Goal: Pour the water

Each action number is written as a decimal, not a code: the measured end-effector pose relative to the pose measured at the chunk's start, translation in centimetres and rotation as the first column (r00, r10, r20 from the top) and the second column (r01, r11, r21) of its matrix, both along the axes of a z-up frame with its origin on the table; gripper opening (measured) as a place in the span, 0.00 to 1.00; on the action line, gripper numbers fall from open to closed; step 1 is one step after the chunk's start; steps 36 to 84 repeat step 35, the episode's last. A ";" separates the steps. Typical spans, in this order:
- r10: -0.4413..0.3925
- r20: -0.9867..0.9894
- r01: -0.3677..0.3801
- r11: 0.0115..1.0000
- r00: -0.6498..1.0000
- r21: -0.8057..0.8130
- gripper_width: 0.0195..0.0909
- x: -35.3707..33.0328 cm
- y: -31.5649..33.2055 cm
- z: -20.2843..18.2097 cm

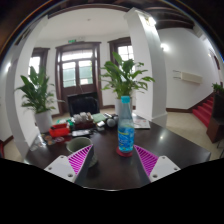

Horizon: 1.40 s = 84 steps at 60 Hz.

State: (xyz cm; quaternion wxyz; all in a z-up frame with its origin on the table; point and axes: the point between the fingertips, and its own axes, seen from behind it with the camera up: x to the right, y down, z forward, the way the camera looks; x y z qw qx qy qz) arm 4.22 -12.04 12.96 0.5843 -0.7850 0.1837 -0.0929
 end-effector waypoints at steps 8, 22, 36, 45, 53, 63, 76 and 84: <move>0.080 0.020 -0.081 0.995 0.997 0.061 0.83 -3.9 -1.5 4.6; 0.191 0.083 -0.197 0.978 0.978 0.069 0.83 -9.4 -2.6 8.6; 0.265 0.101 -0.273 0.958 0.959 0.084 0.84 -12.9 -3.0 10.4; 0.265 0.101 -0.273 0.958 0.959 0.084 0.84 -12.9 -3.0 10.4; 0.265 0.101 -0.273 0.958 0.959 0.084 0.84 -12.9 -3.0 10.4; 0.265 0.101 -0.273 0.958 0.959 0.084 0.84 -12.9 -3.0 10.4; 0.265 0.101 -0.273 0.958 0.959 0.084 0.84 -12.9 -3.0 10.4; 0.265 0.101 -0.273 0.958 0.959 0.084 0.84 -12.9 -3.0 10.4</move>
